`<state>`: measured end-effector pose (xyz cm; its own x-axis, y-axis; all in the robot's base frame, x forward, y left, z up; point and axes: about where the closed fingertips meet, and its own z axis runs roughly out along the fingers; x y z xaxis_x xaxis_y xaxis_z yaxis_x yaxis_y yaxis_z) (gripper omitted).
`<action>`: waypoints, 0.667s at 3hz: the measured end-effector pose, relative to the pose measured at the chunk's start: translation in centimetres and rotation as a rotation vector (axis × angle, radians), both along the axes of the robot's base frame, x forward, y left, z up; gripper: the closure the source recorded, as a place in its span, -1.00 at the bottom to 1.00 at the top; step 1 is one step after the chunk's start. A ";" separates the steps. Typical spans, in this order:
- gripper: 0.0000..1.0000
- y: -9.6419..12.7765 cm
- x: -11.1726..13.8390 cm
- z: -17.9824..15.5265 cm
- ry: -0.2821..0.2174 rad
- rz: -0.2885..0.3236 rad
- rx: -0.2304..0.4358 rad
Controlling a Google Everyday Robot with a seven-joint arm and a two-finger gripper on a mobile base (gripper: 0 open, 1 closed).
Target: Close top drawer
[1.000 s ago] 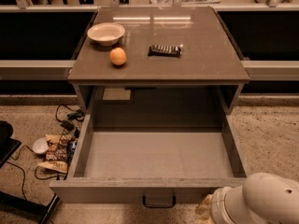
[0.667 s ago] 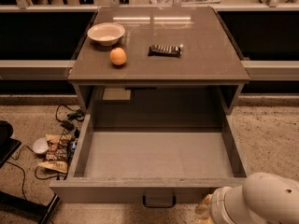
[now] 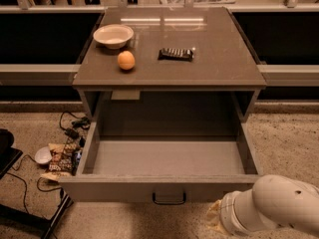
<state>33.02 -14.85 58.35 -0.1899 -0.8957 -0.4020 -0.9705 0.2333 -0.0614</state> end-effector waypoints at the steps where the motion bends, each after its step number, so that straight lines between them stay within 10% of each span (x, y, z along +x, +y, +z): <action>1: 1.00 0.4 3.8 -0.1 -0.018 0.015 0.018; 2: 1.00 0.4 5.6 -0.4 -0.023 0.021 0.027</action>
Offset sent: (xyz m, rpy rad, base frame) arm 0.2266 0.0121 -0.0061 0.0982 -0.0964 0.0510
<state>38.66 -14.49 57.98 -0.1612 -0.8884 -0.4297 -0.9736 0.2144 -0.0780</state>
